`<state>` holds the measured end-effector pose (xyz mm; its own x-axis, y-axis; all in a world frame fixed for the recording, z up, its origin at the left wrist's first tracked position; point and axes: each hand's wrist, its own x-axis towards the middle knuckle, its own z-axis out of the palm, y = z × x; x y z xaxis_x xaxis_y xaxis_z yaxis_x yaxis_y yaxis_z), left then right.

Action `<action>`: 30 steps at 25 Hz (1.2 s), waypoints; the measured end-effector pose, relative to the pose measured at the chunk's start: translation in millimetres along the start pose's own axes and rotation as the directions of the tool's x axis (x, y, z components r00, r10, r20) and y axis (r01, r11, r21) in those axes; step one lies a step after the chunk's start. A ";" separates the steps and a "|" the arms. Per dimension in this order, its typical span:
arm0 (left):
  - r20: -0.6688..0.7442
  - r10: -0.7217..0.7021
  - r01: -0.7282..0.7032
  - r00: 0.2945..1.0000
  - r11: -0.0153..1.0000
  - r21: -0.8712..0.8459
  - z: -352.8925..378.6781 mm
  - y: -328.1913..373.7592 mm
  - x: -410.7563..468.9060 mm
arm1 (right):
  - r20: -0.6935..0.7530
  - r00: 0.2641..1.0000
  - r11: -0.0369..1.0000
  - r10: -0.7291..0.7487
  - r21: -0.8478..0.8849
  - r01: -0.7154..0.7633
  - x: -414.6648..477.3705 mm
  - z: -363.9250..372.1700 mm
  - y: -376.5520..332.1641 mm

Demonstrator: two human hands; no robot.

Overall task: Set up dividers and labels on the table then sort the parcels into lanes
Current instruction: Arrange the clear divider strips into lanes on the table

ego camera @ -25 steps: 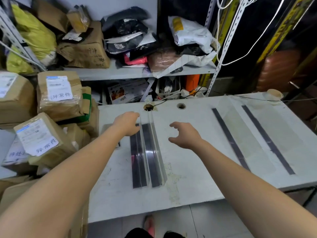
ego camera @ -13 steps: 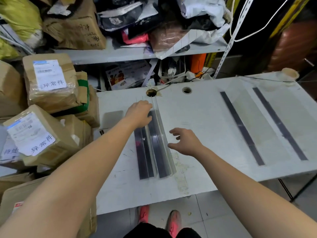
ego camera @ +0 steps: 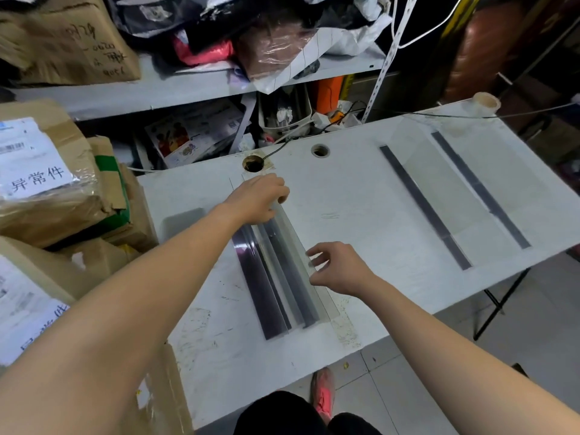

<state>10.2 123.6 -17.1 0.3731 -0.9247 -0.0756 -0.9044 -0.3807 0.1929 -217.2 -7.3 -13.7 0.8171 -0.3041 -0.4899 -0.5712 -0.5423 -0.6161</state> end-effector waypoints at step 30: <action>0.011 -0.044 0.046 0.999 0.986 -0.160 -7.6 -32.6 92.2 | -0.067 0.997 0.999 0.027 -0.027 -0.029 -31.7 -39.1 72.0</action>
<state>75.6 50.8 -22.9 0.4104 -0.9069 -0.0952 -0.8417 -0.4170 0.3431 -281.2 -67.3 -18.4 0.8046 -0.3704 -0.4642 -0.5925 -0.5541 -0.5848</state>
